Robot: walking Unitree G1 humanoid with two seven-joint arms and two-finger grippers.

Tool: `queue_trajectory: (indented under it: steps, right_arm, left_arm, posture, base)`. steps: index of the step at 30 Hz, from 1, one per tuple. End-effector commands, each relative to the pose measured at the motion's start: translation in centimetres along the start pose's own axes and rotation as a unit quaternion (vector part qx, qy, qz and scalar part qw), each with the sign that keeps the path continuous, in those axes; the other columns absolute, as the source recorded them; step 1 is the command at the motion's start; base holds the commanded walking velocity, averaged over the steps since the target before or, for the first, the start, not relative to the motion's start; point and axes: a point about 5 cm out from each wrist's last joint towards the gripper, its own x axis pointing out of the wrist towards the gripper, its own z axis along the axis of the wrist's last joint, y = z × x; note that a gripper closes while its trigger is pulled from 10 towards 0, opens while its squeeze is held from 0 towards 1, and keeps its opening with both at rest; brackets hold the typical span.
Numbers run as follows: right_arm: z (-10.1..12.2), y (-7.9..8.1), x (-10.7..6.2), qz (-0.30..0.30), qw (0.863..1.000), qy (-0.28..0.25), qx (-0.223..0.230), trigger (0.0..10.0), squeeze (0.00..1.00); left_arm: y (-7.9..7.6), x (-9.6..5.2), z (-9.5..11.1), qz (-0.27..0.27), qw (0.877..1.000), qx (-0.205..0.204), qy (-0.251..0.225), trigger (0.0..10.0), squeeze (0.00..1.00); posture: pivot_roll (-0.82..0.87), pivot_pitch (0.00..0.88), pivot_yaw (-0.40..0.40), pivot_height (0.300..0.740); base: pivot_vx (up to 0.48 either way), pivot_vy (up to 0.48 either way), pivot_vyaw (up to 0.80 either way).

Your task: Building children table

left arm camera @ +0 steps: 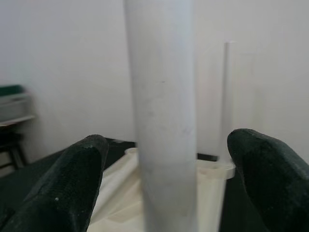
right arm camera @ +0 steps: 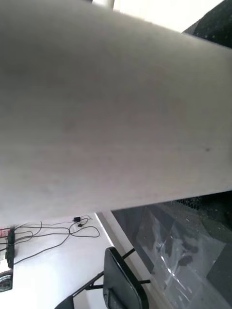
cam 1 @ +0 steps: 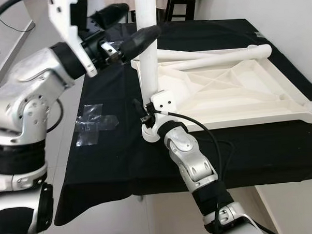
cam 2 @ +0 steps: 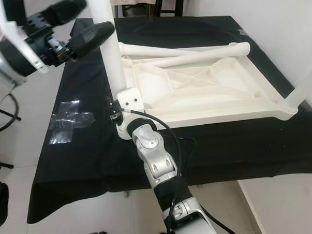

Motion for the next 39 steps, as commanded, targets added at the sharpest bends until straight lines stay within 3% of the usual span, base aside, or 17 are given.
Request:
queue_trajectory:
  steps: [1, 8, 9, 10, 23, 24, 26, 27, 32, 33, 34, 35, 39]
  right_arm:
    - [-2.8, -0.3, -0.7, -0.015, 0.997, 0.068, 0.019, 10.0, 0.0]
    - [-2.7, -0.2, -0.7, -0.016, 0.997, 0.065, 0.026, 10.0, 0.0]
    - [-2.6, -0.1, -0.7, -0.015, 0.998, 0.062, 0.028, 10.0, 0.0]
    - [-2.6, -0.1, -0.7, -0.015, 0.998, 0.06, 0.03, 10.0, 0.0]
    - [-2.6, -0.1, -0.5, -0.017, 0.997, 0.064, 0.035, 10.0, 0.0]
    - [-2.4, -0.3, -0.4, -0.006, 0.998, 0.06, 0.028, 10.0, 0.65]
    - [-2.2, -0.4, -0.3, 0.002, 0.998, 0.057, 0.023, 10.0, 0.65]
    - [-1.8, -0.7, 0.0, 0.025, 0.998, 0.052, 0.028, 10.0, 1.0]
    - [-0.1, -1.7, 1.0, 0.1, 0.994, 0.03, 0.029, 10.0, 1.0]
    - [1.1, -2.2, 1.4, 0.14, 0.99, 0.01, 0.025, 10.0, 0.52]
    - [1.1, -2.2, 1.4, 0.14, 0.99, 0.01, 0.025, 10.0, 0.52]
    - [3.2, -3.0, 2.0, 0.197, 0.98, -0.019, 0.027, 10.0, 0.0]
    - [5.0, -3.6, 2.4, 0.256, 0.966, -0.042, -0.001, 10.0, 0.0]
  left_arm:
    - [-0.7, 1.0, -0.3, -0.044, 0.999, -0.021, 0.007, 10.0, 0.0]
    - [-0.9, 2.0, -0.8, -0.073, 0.996, -0.04, 0.017, 10.0, 0.0]
    - [-1.0, 2.2, -0.9, -0.079, 0.996, -0.043, 0.02, 2.7, 0.0]
    - [-1.0, 2.3, -1.0, -0.082, 0.995, -0.045, 0.022, 0.0, 0.0]
    - [-0.9, 2.5, -0.7, -0.101, 0.993, -0.052, 0.026, 0.0, 0.0]
    - [-0.9, 2.5, -0.7, -0.102, 0.993, -0.051, 0.027, 0.0, 0.0]
    - [-0.9, 2.5, -0.7, -0.103, 0.993, -0.051, 0.027, 0.0, 0.0]
    - [-0.9, 2.5, -0.8, -0.104, 0.993, -0.051, 0.028, 0.0, 0.0]
    - [-1.0, 2.5, -0.9, -0.109, 0.992, -0.052, 0.031, 0.0, 0.0]
    - [-1.0, 2.6, -0.9, -0.112, 0.992, -0.053, 0.031, 0.0, 0.0]
    - [-1.0, 2.6, -0.9, -0.112, 0.992, -0.053, 0.031, 0.0, 0.0]
    - [-1.1, 2.6, -0.9, -0.117, 0.991, -0.055, 0.031, 0.0, 0.0]
    - [-1.2, 2.7, -0.9, -0.121, 0.991, -0.055, 0.03, 0.0, 0.0]
  posture:
    - [0.17, 0.194, -0.052, 0.74]
    - [0.17, 0.19, -0.046, 0.74]
    - [0.17, 0.19, -0.042, 0.74]
    - [0.17, 0.19, -0.04, 0.74]
    - [0.17, 0.192, -0.035, 0.74]
    - [0.17, 0.193, -0.037, 0.74]
    - [0.17, 0.193, -0.037, 0.74]
    - [0.17, 0.195, -0.039, 0.74]
    - [0.17, 0.195, -0.04, 0.74]
    - [0.17, 0.198, -0.041, 0.74]
    - [0.17, 0.198, -0.041, 0.74]
    - [0.17, 0.2, -0.043, 0.74]
    - [0.17, 0.201, -0.042, 0.74]
  base:
    - [0.0, 0.0, 0.0]
    - [0.0, 0.0, 0.0]
    - [0.0, 0.0, 0.0]
    - [0.0, 0.0, 0.0]
    - [0.0, 0.0, 0.0]
    - [0.0, 0.0, 0.0]
    - [0.0, 0.0, 0.0]
    - [0.0, 0.0, 0.0]
    - [0.0, 0.0, 0.0]
    - [0.0, 0.0, 0.0]
    - [0.0, 0.0, 0.0]
    - [0.0, 0.0, 0.0]
    - [0.0, 0.0, 0.0]
